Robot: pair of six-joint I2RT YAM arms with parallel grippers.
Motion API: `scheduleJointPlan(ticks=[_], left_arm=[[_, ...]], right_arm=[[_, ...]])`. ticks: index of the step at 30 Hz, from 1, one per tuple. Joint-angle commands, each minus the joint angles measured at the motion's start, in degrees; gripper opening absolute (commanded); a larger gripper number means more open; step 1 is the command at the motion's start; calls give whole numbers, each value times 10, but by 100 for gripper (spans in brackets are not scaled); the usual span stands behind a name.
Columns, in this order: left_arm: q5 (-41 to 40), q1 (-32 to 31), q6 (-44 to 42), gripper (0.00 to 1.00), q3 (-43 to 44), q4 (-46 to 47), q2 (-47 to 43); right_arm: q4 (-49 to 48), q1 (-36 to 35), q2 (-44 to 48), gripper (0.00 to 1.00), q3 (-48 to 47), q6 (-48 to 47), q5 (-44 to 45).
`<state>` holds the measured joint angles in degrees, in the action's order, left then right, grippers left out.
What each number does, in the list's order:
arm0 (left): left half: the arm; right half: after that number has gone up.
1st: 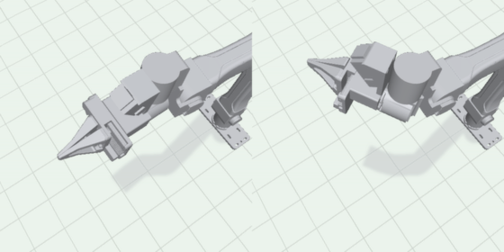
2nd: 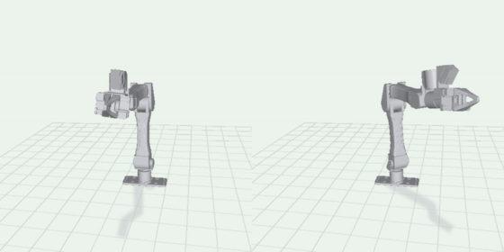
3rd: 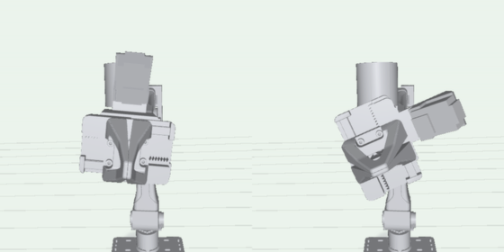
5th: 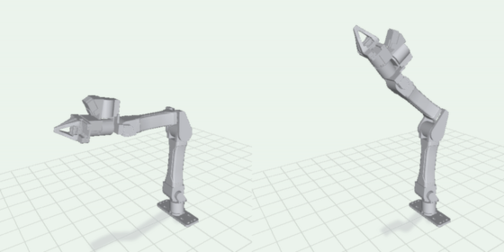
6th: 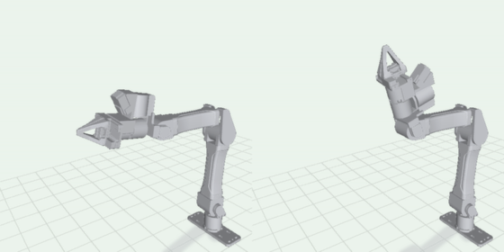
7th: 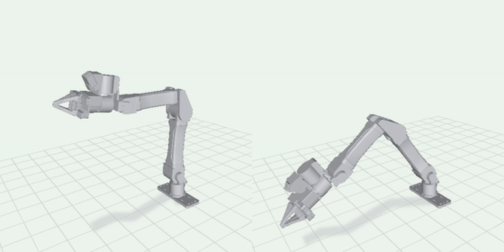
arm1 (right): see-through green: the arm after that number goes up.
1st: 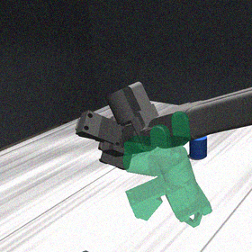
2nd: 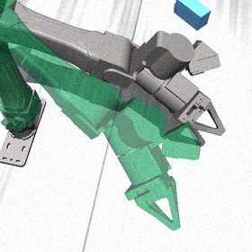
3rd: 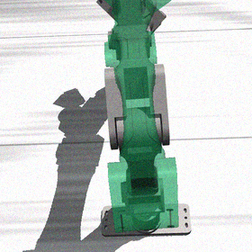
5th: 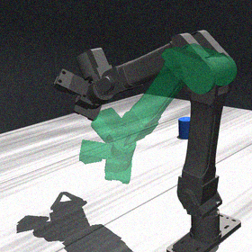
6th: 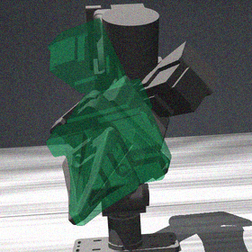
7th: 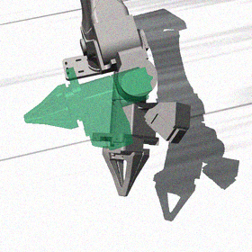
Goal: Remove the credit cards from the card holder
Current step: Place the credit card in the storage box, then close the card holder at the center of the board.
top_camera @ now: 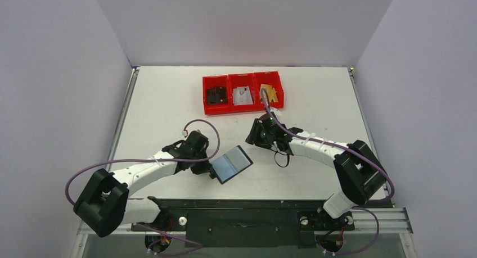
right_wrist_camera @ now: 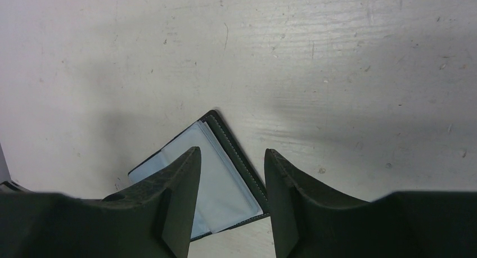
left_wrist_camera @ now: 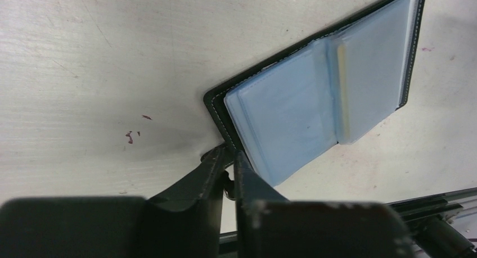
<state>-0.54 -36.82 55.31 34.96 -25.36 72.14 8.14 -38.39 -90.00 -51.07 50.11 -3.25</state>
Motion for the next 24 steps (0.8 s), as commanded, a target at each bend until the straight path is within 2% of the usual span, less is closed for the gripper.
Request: scheduleJointPlan(ticks=[1, 9, 18, 24], left_arm=[[-24, -3, -15, 1, 8, 3, 11], [-57, 4, -46, 0, 51, 8, 70], [-44, 26, -80, 0, 109, 45, 151], [-24, 30, -88, 0, 128, 60, 193]], right_arm=[[-32, -11, -5, 42, 15, -8, 3], [-57, -24, -1, 42, 49, 2, -3], [-82, -24, 42, 42, 103, 22, 9], [-120, -14, 52, 47, 129, 42, -2]])
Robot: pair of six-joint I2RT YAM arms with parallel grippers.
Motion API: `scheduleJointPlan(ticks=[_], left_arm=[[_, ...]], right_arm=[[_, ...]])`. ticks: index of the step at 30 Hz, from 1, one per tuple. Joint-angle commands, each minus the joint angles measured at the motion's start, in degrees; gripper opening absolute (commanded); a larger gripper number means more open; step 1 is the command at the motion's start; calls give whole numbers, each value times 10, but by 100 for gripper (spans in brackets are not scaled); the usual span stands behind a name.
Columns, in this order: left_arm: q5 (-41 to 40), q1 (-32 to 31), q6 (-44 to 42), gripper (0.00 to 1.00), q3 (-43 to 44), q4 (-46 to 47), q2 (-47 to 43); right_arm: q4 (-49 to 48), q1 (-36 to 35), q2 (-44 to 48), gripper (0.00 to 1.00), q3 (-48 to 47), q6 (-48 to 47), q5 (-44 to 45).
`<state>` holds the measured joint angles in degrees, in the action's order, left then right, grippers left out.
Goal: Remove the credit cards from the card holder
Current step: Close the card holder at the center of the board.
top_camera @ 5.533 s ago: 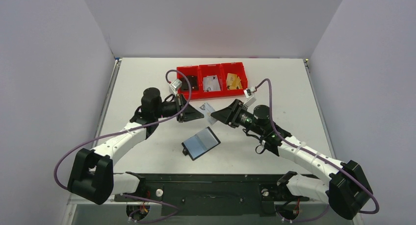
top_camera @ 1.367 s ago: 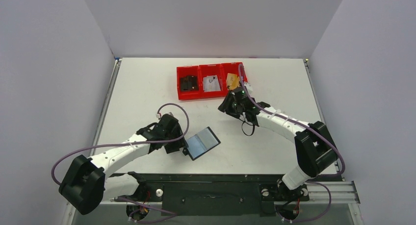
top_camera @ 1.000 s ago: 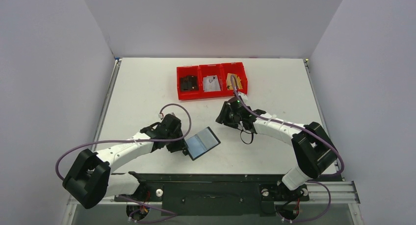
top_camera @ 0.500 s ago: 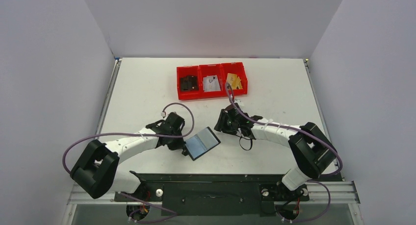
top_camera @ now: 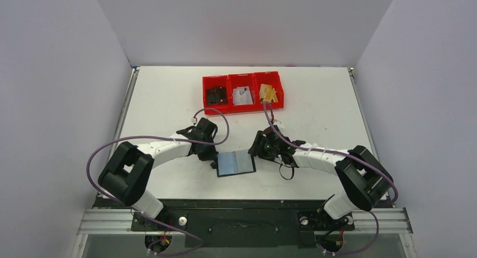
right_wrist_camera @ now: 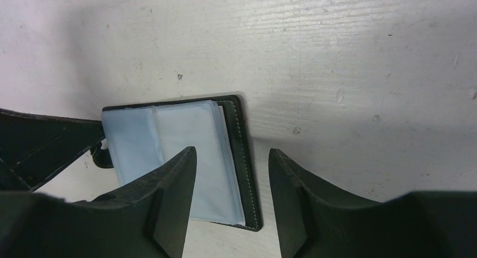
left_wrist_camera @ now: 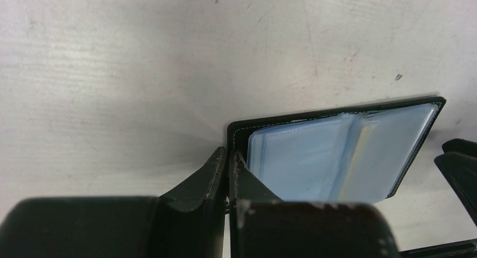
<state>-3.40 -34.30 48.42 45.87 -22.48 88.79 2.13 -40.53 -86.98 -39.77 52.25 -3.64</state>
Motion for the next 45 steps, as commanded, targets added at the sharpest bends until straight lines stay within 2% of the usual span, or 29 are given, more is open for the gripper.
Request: scheduleJointPlan(ticks=[1, 6, 13, 21, 36, 45], left_arm=[[9, 5, -19, 0, 18, 32, 31], [18, 4, -16, 0, 10, 40, 32], [26, 4, -14, 0, 1, 46, 33], [34, 4, -7, 0, -6, 57, 35], [34, 4, -3, 0, -13, 66, 36], [55, 2, 1, 0, -14, 74, 36]], right_arm=[[-69, 9, 21, 47, 20, 25, -10], [-123, 15, 10, 51, 46, 54, -38], [-135, 17, -1, 57, 53, 49, -17], [-199, 18, -30, 57, 64, 88, -67], [-200, 20, 78, 57, 67, 140, -104], [-275, 11, 43, 56, 68, 185, -152]])
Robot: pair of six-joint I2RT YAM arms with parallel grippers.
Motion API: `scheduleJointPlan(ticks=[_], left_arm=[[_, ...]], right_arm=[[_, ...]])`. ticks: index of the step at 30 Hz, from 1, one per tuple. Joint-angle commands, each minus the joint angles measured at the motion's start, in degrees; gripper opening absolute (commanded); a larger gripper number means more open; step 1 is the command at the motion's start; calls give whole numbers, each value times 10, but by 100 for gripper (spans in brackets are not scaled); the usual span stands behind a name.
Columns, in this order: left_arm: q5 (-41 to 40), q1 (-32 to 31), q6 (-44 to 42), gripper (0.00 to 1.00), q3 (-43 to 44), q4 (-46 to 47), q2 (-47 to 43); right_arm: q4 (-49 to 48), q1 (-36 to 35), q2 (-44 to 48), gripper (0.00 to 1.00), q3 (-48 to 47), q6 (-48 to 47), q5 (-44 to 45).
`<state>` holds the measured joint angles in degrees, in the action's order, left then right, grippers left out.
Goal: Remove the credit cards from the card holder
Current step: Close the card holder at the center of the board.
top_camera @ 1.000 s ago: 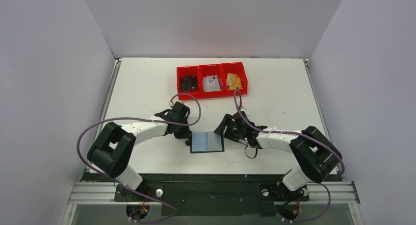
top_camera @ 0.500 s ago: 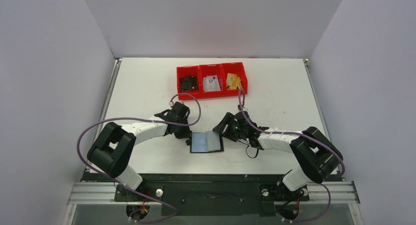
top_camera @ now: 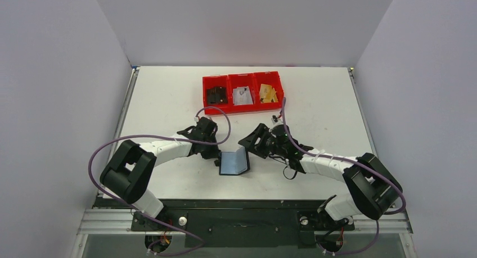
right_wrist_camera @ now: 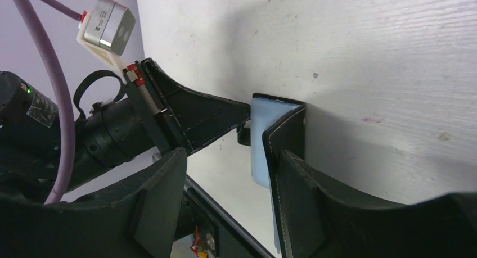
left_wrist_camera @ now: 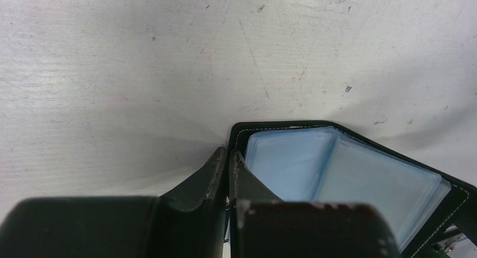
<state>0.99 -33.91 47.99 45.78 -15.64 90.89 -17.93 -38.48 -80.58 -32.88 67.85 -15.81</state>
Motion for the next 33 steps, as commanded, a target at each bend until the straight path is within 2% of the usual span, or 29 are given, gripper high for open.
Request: scheduleJointPlan(ticks=[1, 7, 19, 33], left_arm=[[12, -2, 5, 0, -13, 5, 14], [14, -2, 6, 0, -17, 7, 9], [37, 3, 21, 0, -39, 18, -26], [73, 40, 6, 0, -87, 34, -87]], right_arm=[[-81, -13, -26, 56, -3, 39, -32], [-120, -32, -60, 56, -15, 63, -39], [-126, -60, -125, 56, -54, 79, -3], [-110, -79, -189, 56, -74, 91, 35]])
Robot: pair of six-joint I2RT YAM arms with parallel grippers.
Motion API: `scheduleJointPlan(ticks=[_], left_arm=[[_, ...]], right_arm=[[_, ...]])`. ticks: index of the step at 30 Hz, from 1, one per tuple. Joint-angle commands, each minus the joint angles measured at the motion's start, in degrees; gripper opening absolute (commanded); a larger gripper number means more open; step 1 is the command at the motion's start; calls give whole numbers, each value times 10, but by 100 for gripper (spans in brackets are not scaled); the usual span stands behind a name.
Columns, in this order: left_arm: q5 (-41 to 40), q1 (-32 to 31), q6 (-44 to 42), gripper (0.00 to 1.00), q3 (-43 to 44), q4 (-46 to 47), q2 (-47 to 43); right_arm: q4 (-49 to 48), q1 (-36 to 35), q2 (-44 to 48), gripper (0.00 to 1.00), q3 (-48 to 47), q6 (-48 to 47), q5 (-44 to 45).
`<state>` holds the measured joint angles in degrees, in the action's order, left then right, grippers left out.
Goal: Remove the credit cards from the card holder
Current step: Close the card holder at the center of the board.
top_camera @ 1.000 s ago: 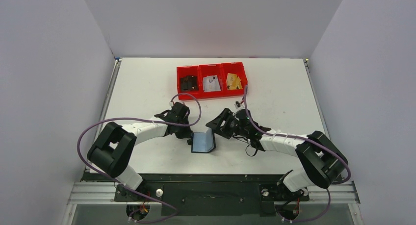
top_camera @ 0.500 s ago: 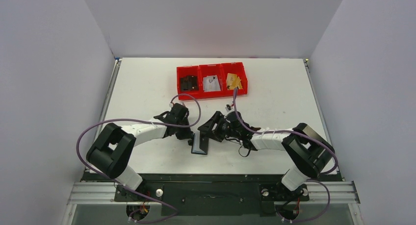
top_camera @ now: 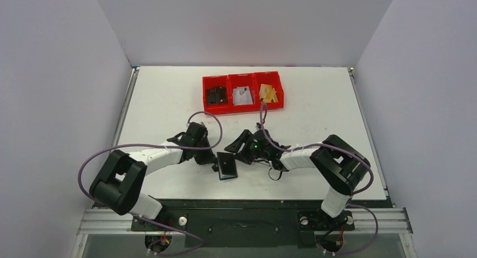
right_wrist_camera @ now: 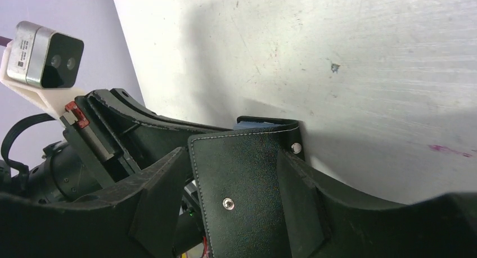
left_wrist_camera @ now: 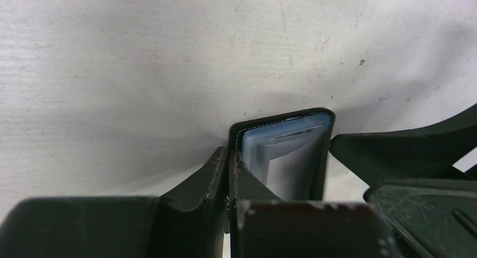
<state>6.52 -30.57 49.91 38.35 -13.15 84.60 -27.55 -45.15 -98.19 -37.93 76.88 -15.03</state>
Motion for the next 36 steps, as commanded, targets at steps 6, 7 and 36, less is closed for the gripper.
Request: scheduleJointPlan(ticks=[6, 7, 36], left_arm=[[35, 17, -16, 0, -23, 26, -36], [36, 18, -16, 0, -24, 27, -37], [65, 26, -32, 0, 29, 37, 12]], right_arm=[[64, -27, 4, 48, -38, -21, 79], [80, -33, 8, 46, -41, -36, 88], [233, -129, 6, 6, -100, -118, 167]])
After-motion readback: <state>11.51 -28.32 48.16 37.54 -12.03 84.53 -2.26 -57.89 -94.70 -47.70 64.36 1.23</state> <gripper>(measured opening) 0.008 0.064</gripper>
